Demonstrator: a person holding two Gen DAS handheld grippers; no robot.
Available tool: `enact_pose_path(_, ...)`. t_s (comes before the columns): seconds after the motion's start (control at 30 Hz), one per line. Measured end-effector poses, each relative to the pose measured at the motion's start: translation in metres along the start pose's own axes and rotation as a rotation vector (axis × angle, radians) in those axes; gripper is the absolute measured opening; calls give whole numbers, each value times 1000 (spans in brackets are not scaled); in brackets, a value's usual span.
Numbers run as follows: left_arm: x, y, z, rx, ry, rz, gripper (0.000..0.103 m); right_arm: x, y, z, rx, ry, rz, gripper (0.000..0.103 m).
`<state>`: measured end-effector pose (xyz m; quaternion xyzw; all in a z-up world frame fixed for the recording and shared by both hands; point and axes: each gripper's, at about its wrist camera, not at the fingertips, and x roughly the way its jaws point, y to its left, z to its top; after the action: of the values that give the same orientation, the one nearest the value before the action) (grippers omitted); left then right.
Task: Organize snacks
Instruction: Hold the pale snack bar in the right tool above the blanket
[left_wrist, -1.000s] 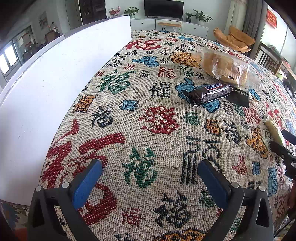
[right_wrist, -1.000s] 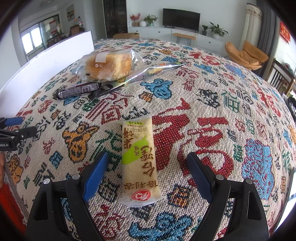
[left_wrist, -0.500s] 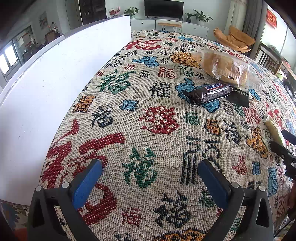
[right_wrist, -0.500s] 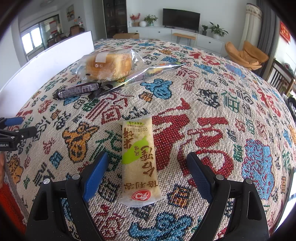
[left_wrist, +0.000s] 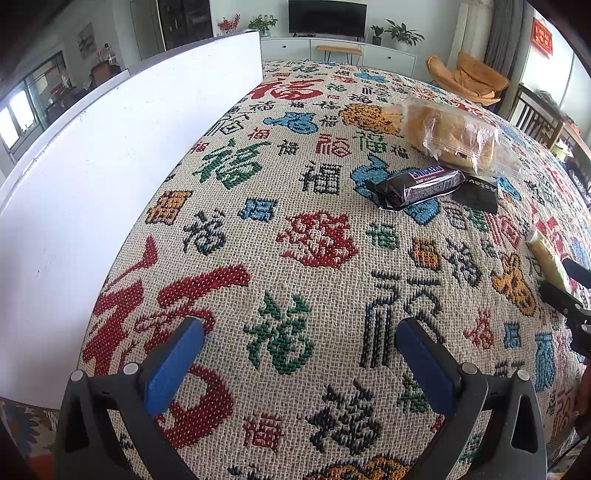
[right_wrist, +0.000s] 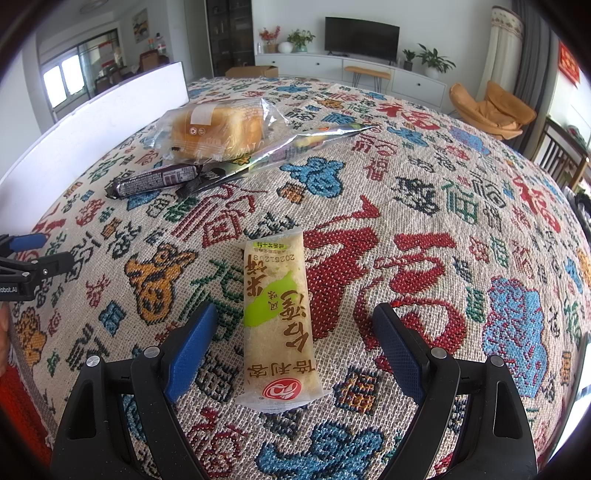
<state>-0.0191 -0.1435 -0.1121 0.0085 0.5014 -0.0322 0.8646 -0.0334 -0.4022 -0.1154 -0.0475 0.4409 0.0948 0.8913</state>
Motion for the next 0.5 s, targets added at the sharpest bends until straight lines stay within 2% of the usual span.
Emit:
enact_pose_path(0.33,-1,2,1,-7,0,-7,103,0,0,0,0,0,0,88)
enact_pose_path(0.4,-5,7,2,-32,-14,-36,103,0,0,0,0,0,0,88)
enact_pose_path(0.5,-23,17,5,-78,-92,-109,103,0,0,0,0,0,0,88)
